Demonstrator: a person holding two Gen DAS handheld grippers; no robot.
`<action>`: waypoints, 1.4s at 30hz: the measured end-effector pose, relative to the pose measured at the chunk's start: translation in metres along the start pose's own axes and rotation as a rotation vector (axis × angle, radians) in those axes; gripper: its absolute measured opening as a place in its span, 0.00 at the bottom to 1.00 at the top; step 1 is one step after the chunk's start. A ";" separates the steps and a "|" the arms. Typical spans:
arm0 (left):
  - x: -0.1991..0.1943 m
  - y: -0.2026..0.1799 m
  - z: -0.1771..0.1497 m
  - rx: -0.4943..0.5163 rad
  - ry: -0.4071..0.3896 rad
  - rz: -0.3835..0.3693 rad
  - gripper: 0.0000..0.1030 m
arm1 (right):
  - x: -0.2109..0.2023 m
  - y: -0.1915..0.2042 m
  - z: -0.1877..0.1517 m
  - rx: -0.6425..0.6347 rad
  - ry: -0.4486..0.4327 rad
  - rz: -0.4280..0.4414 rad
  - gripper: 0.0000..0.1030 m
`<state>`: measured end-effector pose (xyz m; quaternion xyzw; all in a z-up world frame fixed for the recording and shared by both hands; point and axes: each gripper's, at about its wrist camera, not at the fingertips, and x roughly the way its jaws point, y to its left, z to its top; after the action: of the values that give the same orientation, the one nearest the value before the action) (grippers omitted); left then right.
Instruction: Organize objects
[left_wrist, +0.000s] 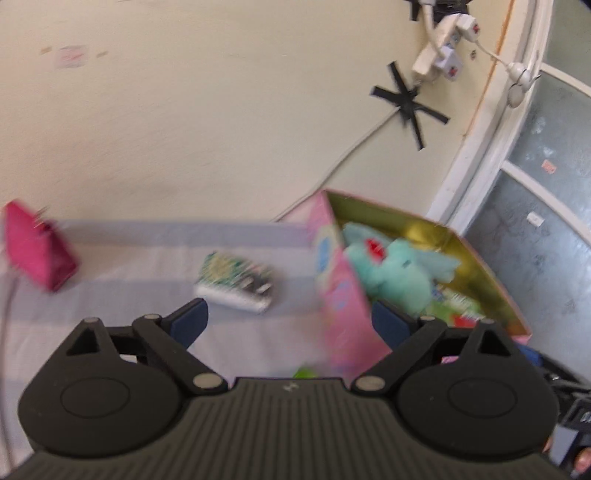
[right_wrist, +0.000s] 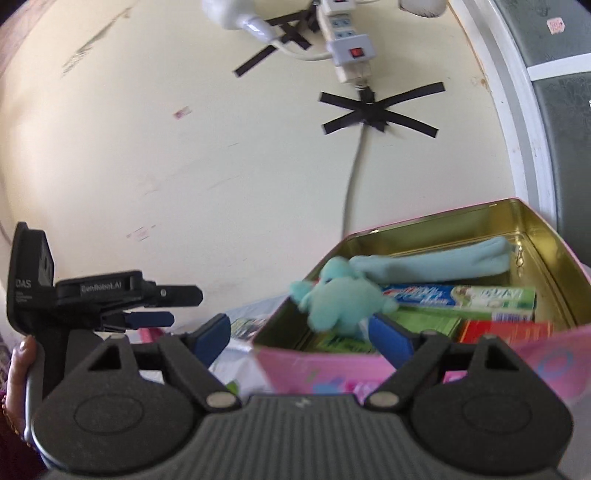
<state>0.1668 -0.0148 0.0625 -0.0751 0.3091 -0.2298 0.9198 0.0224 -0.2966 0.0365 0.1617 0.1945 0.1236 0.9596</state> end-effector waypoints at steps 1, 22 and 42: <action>-0.004 0.009 -0.010 -0.004 0.007 0.027 0.94 | 0.000 0.009 -0.007 -0.015 0.014 0.014 0.83; -0.069 0.198 -0.056 -0.336 -0.112 0.482 0.94 | 0.233 0.229 -0.011 -0.214 0.360 0.295 0.77; -0.083 0.210 -0.058 -0.416 -0.137 0.425 0.94 | 0.227 0.239 -0.054 -0.488 0.495 0.335 0.49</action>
<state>0.1523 0.2102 0.0016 -0.2109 0.2958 0.0419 0.9307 0.1618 0.0047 -0.0004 -0.0766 0.3558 0.3566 0.8604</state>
